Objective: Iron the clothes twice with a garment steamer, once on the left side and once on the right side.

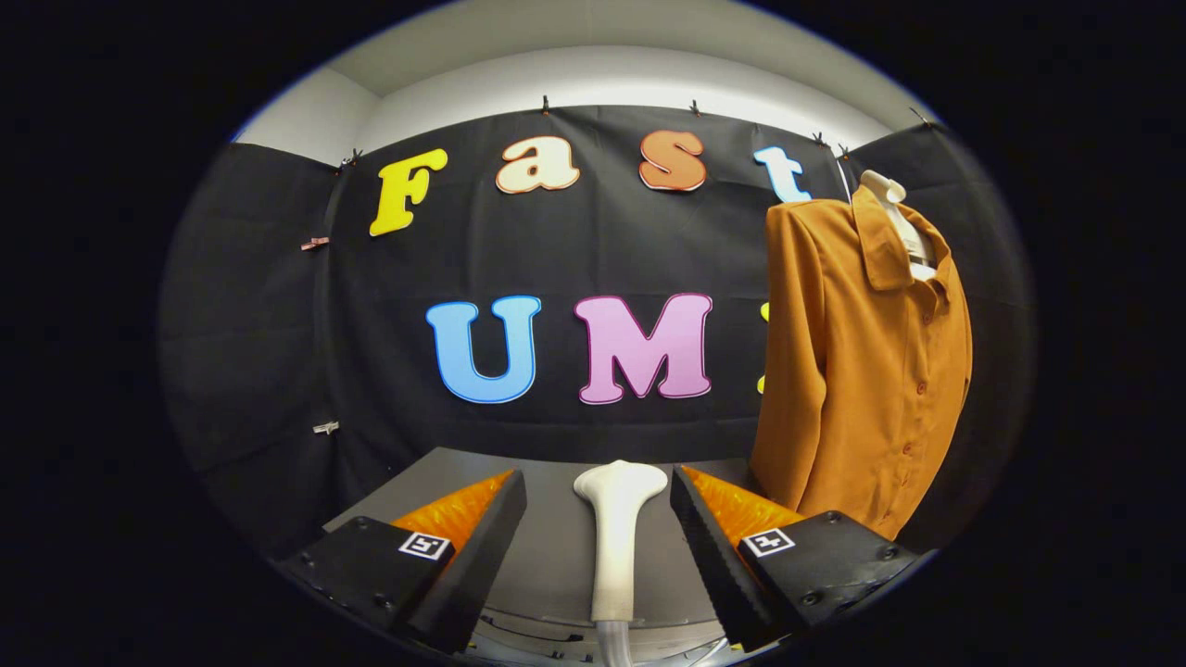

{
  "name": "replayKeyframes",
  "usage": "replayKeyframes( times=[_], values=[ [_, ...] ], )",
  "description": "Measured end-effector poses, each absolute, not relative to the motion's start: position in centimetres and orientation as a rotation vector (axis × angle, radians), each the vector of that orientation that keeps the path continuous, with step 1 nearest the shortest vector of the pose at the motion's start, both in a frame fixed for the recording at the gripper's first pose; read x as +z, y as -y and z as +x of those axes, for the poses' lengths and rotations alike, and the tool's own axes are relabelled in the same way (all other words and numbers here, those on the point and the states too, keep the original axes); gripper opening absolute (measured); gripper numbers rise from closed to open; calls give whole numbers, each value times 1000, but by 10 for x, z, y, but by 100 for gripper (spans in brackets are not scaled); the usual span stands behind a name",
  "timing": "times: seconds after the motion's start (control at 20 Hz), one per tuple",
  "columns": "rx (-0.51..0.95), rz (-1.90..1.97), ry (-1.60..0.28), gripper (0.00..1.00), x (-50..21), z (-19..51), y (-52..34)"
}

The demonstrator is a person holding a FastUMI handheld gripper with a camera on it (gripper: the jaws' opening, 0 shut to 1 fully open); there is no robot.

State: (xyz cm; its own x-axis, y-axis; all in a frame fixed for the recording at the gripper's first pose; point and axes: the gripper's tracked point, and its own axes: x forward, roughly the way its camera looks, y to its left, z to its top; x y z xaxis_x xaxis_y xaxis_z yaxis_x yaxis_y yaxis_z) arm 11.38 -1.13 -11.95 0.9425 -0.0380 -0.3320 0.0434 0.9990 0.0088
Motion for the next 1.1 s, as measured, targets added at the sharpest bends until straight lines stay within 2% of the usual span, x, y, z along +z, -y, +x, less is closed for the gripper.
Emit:
replayKeyframes(
  times=[0.6, 0.95, 1.1],
  values=[
    [-94, 1, -659, 97, -218, 146, 23],
    [-123, -3, -767, 98, -252, 154, 25],
    [-138, 5, -832, 92, -267, 152, 28]
  ],
)
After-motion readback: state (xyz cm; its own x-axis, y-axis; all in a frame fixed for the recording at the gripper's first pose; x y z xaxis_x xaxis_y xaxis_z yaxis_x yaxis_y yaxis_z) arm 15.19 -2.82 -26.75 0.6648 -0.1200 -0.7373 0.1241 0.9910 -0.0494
